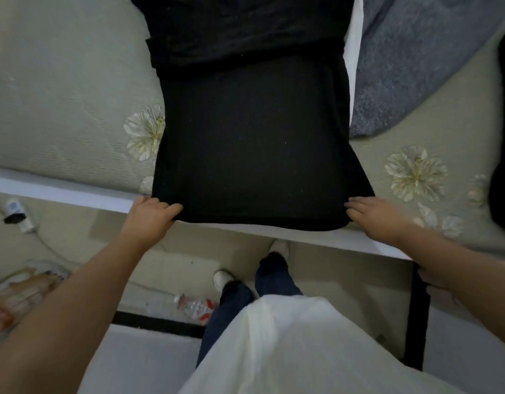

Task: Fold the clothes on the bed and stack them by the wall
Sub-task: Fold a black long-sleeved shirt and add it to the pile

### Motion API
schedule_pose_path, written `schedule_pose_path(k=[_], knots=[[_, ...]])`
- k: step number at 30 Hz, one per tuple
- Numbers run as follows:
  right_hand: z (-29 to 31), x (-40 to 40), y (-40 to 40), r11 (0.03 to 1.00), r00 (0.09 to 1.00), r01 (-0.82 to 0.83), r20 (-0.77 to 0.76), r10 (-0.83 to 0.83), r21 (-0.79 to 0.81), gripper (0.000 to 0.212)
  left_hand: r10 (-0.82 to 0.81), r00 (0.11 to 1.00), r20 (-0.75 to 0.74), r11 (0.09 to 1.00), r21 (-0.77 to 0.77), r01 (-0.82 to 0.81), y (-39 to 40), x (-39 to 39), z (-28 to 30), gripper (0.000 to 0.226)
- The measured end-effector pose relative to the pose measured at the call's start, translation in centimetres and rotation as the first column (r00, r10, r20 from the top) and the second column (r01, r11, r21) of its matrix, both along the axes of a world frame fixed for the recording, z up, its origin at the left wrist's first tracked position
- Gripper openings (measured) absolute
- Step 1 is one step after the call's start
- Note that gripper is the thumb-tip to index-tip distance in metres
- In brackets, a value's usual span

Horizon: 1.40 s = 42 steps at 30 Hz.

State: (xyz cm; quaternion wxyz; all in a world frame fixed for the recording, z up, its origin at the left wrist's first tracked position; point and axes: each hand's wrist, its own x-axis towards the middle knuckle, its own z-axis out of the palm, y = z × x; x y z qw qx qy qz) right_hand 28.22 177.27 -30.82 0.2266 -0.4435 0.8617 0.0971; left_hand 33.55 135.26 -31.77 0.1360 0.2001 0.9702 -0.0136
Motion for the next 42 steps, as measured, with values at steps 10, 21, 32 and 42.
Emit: schedule_pose_path(k=[10,21,32,42], knots=[[2.1,6.0,-7.2,0.771,0.887,-0.139,0.424,-0.182,0.622,0.039,0.093,0.818,0.568,0.932,-0.338,0.129,-3.0,6.3,0.5,0.031],[6.5,-7.4,-7.5,0.873,0.840,0.488,-0.265,-0.474,-0.014,0.021,0.310,0.950,-0.046,0.950,-0.016,-0.311,-4.4,-4.4,4.3,0.020],[4.5,-27.3,-9.8,0.805,0.697,0.542,-0.408,-0.590,-0.239,0.011,0.495,0.858,-0.139,0.860,-0.059,-0.506,-6.6,-25.6,3.1,0.022],[-3.6,-37.6,-8.2,0.673,0.689,0.722,-0.265,-0.675,0.163,0.015,0.535,0.842,-0.071,0.832,-0.127,-0.540,-7.2,-38.0,-5.5,0.020]])
